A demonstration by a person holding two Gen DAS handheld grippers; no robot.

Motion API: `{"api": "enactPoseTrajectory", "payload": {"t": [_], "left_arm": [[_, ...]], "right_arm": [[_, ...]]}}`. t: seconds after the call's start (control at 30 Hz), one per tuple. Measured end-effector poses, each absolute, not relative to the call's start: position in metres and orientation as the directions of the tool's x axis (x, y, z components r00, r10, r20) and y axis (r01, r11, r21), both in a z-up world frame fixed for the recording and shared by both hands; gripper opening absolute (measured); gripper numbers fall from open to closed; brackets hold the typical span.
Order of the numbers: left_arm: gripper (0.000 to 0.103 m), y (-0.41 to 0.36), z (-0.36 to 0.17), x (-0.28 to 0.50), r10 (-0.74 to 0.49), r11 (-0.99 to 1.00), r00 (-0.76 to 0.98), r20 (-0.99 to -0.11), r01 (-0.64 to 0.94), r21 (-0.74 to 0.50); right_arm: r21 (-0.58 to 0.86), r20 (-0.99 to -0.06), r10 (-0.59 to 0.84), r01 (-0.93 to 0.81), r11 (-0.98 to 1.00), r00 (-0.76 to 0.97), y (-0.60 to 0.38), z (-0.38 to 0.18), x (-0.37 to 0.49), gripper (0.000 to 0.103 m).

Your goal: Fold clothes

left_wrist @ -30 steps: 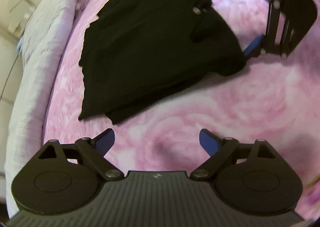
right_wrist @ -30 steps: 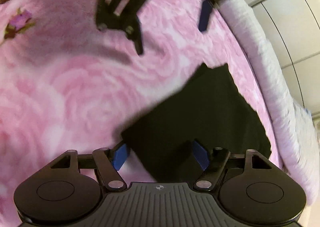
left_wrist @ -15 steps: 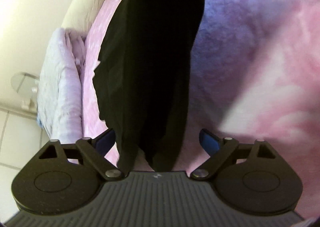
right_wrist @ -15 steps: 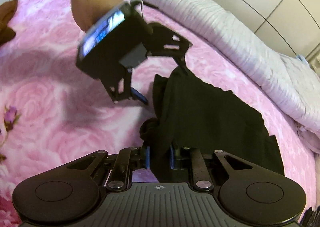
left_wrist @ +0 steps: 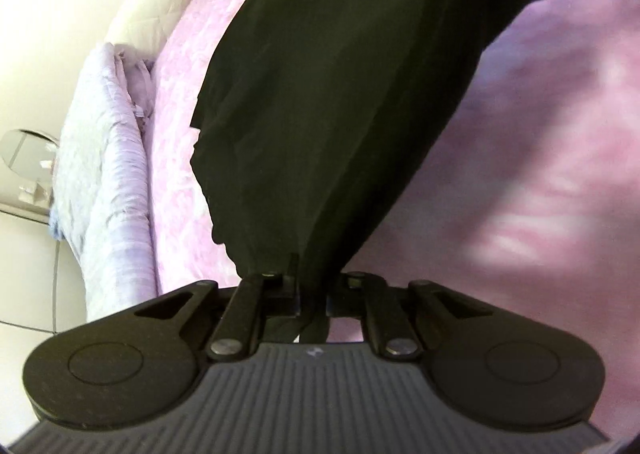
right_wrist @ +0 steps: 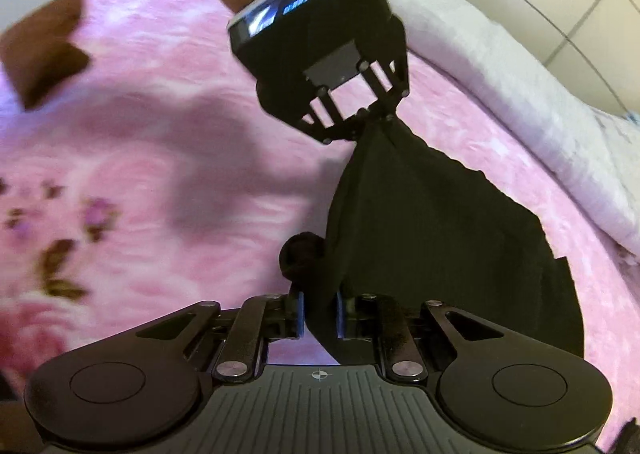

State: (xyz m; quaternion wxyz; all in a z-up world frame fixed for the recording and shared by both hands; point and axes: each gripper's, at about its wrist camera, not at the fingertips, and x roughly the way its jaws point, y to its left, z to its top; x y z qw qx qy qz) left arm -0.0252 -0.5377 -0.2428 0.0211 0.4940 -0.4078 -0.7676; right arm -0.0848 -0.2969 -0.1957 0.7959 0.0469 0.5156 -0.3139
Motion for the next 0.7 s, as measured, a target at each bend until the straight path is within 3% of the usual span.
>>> {"api": "enactPoseTrajectory", "payload": {"t": [0.17,0.3,0.53,0.7], "left_arm": [[0.008,-0.504,-0.203,0.015,-0.383,-0.739,-0.415,-0.825,-0.398,0.543],[0.008,-0.516,-0.166,-0.001,-0.343,-0.805,-0.366,-0.865,-0.359,0.471],[0.009,-0.563,-0.1,-0.123,-0.364,-0.79,-0.38,-0.85,-0.358,0.498],[0.009,-0.588,-0.102,-0.241,-0.363,-0.786,-0.343,-0.866,-0.387,0.482]], "right_arm": [[-0.11,-0.845,-0.366,0.544,0.832,0.389,-0.257,-0.167,-0.072,0.013],[-0.025,-0.815,-0.369,0.61,0.792,0.447,-0.252,-0.141,-0.082,0.013],[0.126,-0.728,-0.506,0.815,0.565,0.463,-0.302,-0.086,-0.177,0.013],[0.265,-0.681,-0.561,0.872,0.411,0.471,-0.349,-0.091,-0.275,0.013]]}}
